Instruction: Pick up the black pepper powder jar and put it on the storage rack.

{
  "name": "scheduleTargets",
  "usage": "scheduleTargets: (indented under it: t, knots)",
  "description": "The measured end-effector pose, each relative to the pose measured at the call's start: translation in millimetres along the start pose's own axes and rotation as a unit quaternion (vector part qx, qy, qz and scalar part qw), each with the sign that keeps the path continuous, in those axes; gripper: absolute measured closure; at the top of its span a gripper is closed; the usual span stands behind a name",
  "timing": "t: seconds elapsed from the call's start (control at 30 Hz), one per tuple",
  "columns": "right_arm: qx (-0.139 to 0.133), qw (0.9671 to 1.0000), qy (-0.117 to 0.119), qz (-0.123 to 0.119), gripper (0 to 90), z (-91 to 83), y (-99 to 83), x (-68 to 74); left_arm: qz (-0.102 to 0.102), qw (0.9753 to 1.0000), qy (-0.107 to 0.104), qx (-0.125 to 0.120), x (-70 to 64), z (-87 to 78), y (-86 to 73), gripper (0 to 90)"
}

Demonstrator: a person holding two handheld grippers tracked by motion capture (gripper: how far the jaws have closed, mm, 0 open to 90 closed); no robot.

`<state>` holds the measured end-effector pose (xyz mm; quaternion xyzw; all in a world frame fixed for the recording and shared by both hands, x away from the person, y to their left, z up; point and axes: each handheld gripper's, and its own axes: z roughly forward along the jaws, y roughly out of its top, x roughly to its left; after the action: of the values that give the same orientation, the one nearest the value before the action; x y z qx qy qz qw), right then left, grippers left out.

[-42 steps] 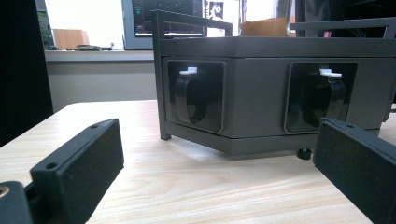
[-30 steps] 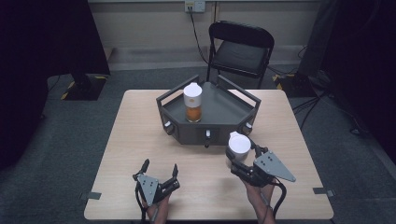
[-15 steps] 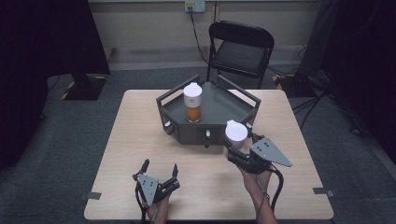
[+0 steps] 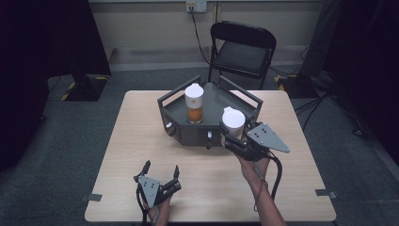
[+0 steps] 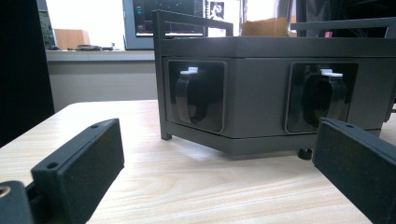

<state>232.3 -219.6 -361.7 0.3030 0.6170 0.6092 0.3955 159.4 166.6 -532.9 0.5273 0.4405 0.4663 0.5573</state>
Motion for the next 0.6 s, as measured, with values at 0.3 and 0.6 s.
scheduleTargets:
  t: [0.3, 0.6]
  knots:
    - [0.013, 0.9997, 0.002, 0.019, 30.3, 22.7, 11.1, -7.8, 0.000, 1.0000, 0.000, 0.000, -0.1, 0.0, -0.1, 1.1]
    - [0.018, 0.9998, -0.002, 0.012, 30.3, 44.1, 20.9, -6.8, 0.000, 1.0000, 0.000, 0.000, 0.0, -0.1, -0.1, 1.1]
